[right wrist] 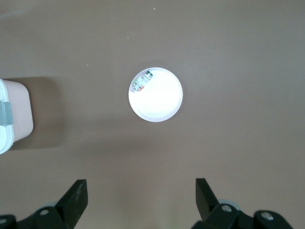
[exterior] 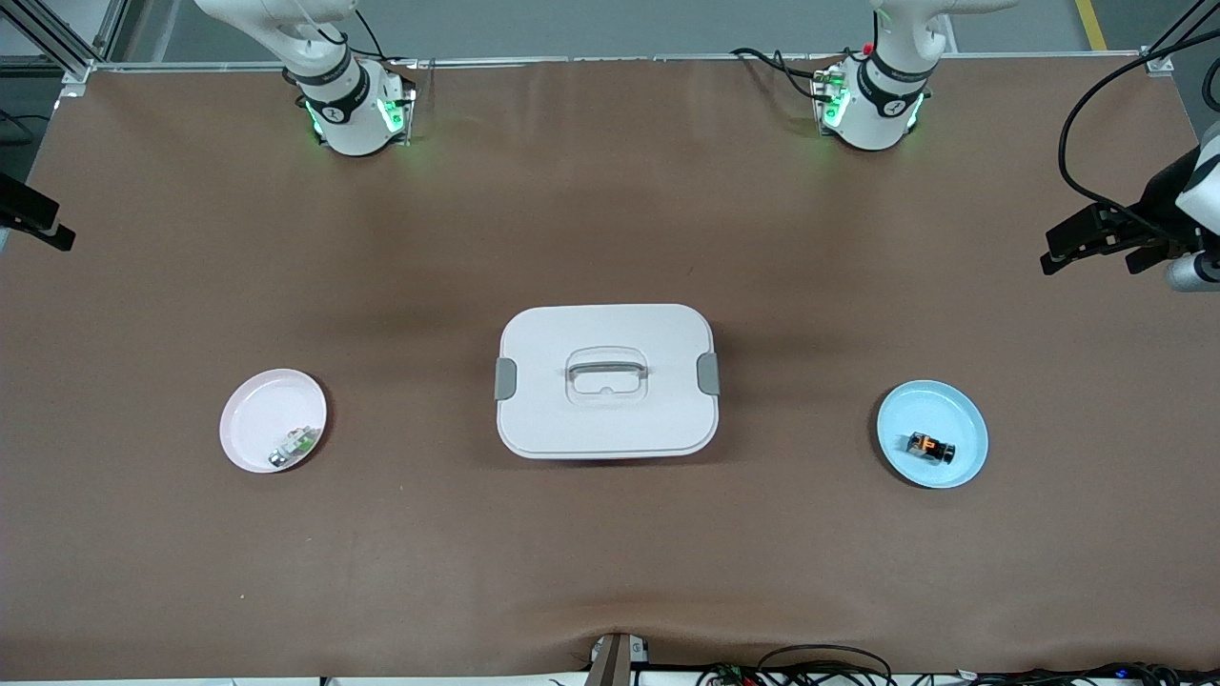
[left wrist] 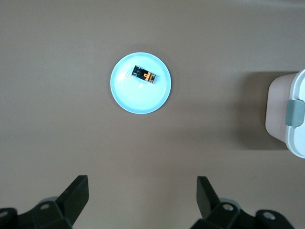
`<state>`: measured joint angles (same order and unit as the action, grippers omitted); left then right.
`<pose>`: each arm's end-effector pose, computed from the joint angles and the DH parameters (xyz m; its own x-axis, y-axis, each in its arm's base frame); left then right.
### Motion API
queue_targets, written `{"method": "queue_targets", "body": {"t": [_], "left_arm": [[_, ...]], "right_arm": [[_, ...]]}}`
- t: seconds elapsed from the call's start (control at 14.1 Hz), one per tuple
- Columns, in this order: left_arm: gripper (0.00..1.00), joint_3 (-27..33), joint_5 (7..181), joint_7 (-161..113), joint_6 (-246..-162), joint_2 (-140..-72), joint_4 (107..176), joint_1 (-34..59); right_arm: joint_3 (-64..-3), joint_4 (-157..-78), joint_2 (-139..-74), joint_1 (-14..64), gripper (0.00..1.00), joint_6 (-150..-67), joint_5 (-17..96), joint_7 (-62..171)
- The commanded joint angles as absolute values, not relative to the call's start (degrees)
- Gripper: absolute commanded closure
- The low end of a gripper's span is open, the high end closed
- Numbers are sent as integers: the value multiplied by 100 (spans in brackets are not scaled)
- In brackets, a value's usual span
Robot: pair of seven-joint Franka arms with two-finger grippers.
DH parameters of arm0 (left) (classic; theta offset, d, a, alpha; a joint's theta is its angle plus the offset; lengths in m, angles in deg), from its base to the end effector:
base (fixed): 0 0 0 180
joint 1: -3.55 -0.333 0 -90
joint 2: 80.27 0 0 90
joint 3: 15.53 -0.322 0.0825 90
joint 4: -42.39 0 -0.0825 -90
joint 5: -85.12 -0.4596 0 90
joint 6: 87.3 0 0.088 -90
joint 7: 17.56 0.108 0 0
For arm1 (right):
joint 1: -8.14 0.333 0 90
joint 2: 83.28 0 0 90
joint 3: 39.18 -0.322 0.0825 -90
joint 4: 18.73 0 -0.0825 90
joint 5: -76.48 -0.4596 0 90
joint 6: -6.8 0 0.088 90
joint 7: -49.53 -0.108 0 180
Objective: Transfer orange switch to right arm and place
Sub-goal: 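Move the left gripper toward the black-and-orange switch on the blue plate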
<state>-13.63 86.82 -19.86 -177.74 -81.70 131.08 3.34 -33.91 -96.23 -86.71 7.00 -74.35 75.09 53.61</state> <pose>0.6385 -0.0218 0.6269 0.9999 0.0109 0.0044 0.0107 -0.9995 0.0307 0.6274 -0.0654 0.6959 0.9993 -0.0367 0.0054 -0.0366 -0.9992 -0.0181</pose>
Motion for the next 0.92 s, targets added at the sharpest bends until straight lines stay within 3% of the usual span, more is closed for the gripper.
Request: {"method": "queue_targets", "body": {"t": [0.0,0.85], "left_arm": [[0,-1350,8750,-1984,-17809,-8238,12984,346],[0,-1394,8881,-1879,-18108,-8396,12878,250]], "right_arm": [[-3364,-9608,-8618,682,0,-7441,7543,5400],[-3364,-9608,-8627,673,0,-7441,7560,5383]]}}
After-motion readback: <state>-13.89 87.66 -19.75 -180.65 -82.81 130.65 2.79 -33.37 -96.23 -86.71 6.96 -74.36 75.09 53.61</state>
